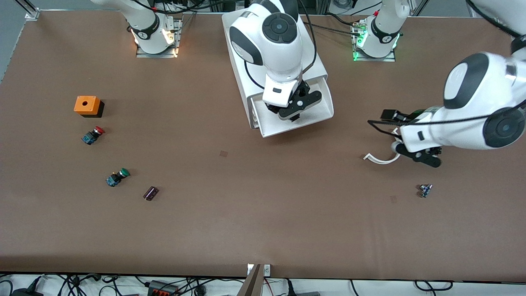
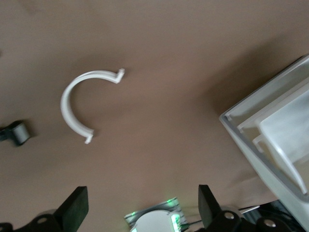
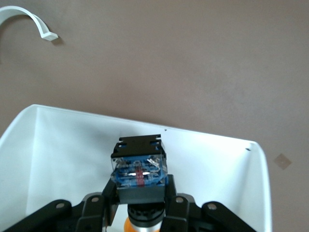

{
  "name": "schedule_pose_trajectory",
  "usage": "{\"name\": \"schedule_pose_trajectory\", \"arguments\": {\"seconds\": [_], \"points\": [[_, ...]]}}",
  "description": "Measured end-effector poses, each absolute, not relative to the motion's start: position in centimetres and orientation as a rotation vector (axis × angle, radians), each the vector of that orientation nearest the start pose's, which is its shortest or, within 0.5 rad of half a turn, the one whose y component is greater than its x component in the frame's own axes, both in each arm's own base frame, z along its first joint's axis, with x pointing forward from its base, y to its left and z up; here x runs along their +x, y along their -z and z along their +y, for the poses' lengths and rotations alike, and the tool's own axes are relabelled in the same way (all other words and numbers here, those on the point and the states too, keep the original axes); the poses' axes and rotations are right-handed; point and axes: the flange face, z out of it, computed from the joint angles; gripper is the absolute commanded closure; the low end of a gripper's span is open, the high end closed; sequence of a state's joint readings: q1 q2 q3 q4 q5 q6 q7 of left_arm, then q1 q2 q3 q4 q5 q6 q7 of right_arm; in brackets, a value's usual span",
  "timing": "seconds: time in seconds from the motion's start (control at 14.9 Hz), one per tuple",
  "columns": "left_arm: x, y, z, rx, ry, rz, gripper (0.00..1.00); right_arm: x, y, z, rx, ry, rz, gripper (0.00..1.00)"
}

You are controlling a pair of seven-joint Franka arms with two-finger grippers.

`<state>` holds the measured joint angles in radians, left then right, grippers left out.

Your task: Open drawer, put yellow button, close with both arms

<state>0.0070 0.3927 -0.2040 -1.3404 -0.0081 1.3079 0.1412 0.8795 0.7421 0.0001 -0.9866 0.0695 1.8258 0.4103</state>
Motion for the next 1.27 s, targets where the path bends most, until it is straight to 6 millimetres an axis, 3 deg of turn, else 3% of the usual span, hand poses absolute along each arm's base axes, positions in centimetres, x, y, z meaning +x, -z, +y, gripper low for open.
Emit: {"name": "schedule_pose_trajectory", "arguments": {"seconds": [0.13, 0.33, 0.4, 0.47, 0.54, 0.87, 1.0, 1.14, 1.27], "points": [[61.9, -50.3, -10.1, -3.074, -0.634, 0.525, 0.0, 48.1, -42.0, 59.6, -2.965, 0.026, -0.648, 1.0], [63.0, -49.8, -10.0, -3.08, -0.597, 0.503, 0.0, 47.4, -40.2, 60.3, -2.968, -0.041, -0.633, 1.0], [63.2, -49.3, -9.9, -3.081, -0.602, 0.485, 0.0, 47.2, -39.8, 60.5, -2.97, -0.054, -0.633, 0.86], [63.4, -48.8, -9.7, -3.082, -0.609, 0.46, 0.0, 47.0, -39.6, 60.6, -2.973, -0.06, -0.63, 0.05], [63.5, -48.6, -9.7, -3.083, -0.613, 0.437, 0.0, 47.0, -39.6, 60.5, -2.976, -0.063, -0.621, 0.0], [63.5, -48.6, -10.1, -3.082, -0.609, 0.38, 0.0, 47.1, -40.2, 60.5, -2.999, -0.062, -0.479, 0.0], [63.5, -48.6, -10.1, -3.081, -0.608, 0.353, 0.0, 47.8, -42.3, 60.1, -2.991, -0.019, -0.41, 0.0], [63.5, -48.7, -10.3, -3.081, -0.603, 0.259, 0.0, 50.3, -45.8, 57.5, -2.986, 0.066, -0.322, 0.0], [63.7, -48.8, -10.8, -3.098, -0.579, 0.137, 0.0, 54.7, -48.8, 52.4, -2.995, 0.141, -0.191, 0.0]]}}
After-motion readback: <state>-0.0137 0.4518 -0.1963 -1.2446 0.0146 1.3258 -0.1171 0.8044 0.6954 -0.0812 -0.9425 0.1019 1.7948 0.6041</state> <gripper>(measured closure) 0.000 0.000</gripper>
